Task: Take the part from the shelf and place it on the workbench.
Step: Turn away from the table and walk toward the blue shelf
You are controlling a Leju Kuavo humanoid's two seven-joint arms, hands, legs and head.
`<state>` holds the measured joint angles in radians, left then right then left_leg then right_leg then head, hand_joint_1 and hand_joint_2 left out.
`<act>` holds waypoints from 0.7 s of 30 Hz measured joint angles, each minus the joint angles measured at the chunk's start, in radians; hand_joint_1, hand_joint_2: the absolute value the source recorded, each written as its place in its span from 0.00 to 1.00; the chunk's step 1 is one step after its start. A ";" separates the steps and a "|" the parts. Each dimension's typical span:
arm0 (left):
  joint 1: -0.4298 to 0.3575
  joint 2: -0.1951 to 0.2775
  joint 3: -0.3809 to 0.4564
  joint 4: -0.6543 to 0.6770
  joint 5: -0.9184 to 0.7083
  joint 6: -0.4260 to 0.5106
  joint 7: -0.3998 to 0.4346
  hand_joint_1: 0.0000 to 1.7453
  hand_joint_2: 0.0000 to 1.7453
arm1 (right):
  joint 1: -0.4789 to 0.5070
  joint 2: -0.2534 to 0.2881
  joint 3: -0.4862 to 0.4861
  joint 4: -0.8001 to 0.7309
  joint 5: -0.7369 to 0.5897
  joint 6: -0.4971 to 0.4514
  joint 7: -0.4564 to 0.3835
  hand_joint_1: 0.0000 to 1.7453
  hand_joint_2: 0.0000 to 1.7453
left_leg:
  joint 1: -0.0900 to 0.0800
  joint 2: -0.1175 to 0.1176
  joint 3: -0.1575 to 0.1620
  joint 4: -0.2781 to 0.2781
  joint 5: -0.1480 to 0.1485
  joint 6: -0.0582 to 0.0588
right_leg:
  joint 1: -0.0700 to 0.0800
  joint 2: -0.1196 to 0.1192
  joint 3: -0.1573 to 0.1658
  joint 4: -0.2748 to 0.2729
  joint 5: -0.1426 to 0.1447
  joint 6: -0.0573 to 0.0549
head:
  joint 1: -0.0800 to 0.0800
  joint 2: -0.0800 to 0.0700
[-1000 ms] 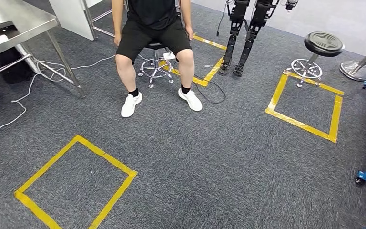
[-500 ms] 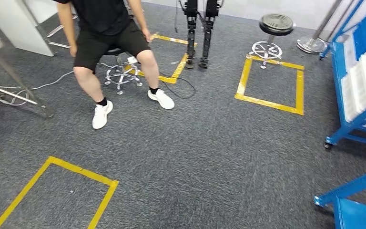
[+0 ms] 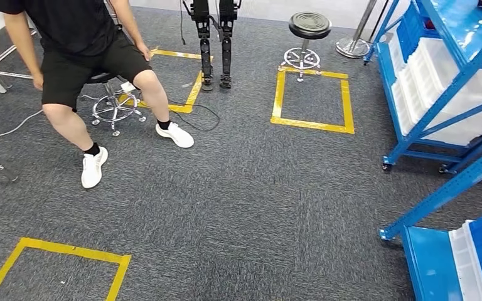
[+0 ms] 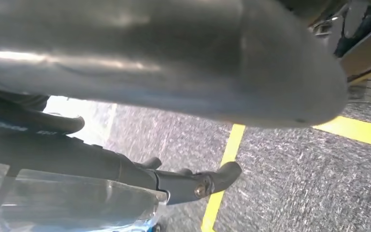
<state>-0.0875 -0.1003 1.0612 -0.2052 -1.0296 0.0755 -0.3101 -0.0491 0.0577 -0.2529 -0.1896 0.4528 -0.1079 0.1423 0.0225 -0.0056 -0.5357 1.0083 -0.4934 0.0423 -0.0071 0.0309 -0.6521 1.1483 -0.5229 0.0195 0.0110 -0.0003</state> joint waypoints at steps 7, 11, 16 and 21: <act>0.000 -0.001 0.000 0.000 0.000 0.000 -0.001 0.00 0.00 | 0.002 -0.001 0.000 0.000 0.001 0.000 0.000 0.00 0.00 | -0.001 0.076 0.007 0.001 -0.009 -0.009 | -0.023 -0.051 0.011 -0.007 0.012 0.044 | 0.002 0.000; -0.001 0.000 0.000 -0.001 -0.004 0.008 -0.001 0.00 0.00 | -0.003 0.005 0.000 0.000 0.006 0.000 0.000 0.00 0.00 | -0.009 0.110 0.028 -0.002 -0.024 -0.035 | -0.013 -0.117 0.073 -0.122 0.054 0.030 | 0.002 0.000; -0.005 -0.003 -0.001 0.000 -0.008 0.018 0.000 0.00 0.00 | -0.003 0.000 0.000 0.000 0.013 0.000 0.000 0.00 0.00 | 0.005 0.059 0.010 0.074 -0.089 -0.058 | -0.023 -0.058 0.080 -0.132 0.062 -0.012 | -0.007 0.000; 0.003 -0.005 -0.001 0.000 -0.012 0.024 0.002 0.00 0.00 | -0.001 -0.001 0.000 0.000 0.021 0.000 0.001 0.00 0.00 | 0.005 0.002 -0.107 0.283 -0.149 -0.049 | -0.003 0.011 0.080 -0.130 0.065 -0.033 | -0.010 0.000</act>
<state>-0.0842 -0.1057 1.0600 -0.2049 -1.0416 0.0997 -0.3083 -0.0499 0.0570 -0.2529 -0.1896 0.4735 -0.1083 0.1433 0.0279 -0.0035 -0.6428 1.2911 -0.6427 -0.0071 -0.0098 0.0423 -0.5725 1.0180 -0.4583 -0.0138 0.0014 -0.0004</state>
